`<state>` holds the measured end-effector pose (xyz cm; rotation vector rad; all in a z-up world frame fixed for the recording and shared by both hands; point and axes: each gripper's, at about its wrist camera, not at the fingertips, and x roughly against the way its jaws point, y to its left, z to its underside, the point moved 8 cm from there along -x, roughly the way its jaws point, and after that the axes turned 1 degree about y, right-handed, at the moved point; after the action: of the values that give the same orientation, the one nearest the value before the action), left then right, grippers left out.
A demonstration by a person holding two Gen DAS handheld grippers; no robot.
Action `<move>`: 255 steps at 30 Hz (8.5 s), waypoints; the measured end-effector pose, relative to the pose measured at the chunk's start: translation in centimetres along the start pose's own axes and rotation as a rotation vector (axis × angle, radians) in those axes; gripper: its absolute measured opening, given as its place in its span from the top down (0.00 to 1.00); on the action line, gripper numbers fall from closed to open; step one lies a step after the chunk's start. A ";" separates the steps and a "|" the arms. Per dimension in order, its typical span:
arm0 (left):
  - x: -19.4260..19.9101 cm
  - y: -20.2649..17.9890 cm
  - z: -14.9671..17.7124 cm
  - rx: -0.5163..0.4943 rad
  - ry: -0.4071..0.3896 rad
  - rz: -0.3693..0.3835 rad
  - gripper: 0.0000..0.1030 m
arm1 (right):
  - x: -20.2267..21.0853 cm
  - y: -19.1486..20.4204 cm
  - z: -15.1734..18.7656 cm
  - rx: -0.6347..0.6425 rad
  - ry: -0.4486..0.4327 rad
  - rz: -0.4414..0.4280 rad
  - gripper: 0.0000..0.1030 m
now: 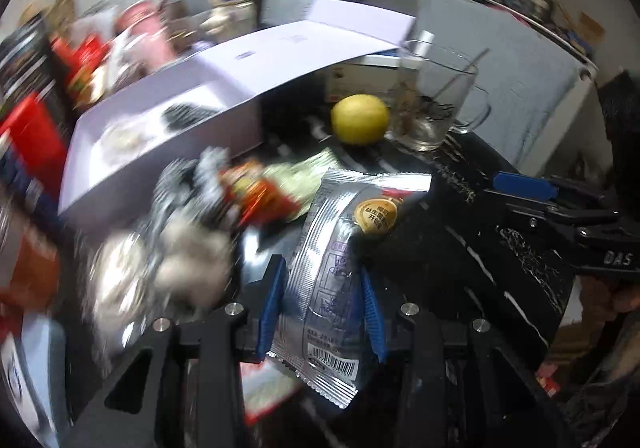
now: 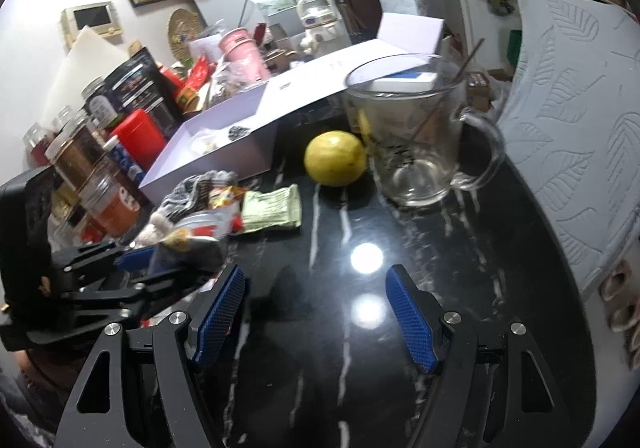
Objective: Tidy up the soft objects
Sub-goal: 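Grasp the silver snack packet with the left gripper, then lift the silver packet with the left gripper while the right gripper grasps the red packet, then lift the silver packet and red-and-white packet with both grippers toward the box, then carry both held packets over the open white box with both grippers, then open both grippers to drop the packets into the box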
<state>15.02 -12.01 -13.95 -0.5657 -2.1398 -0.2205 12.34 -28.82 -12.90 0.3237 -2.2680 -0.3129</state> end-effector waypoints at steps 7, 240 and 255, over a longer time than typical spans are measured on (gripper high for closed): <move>2.2 4.2 4.5 0.148 0.045 -0.098 0.64 | -1.4 3.7 1.0 0.074 0.035 -0.078 0.28; -10.3 23.0 -16.4 0.265 0.025 -0.289 0.62 | -21.5 12.5 -19.5 0.317 0.113 -0.047 0.43; -6.4 21.9 -17.7 0.252 -0.059 -0.293 0.40 | -18.1 12.8 -20.8 0.314 0.053 -0.044 0.43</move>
<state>41.37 -0.99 -9.65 -0.1133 -2.2600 -0.0927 38.01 -13.38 -7.80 0.5378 -2.2582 0.0320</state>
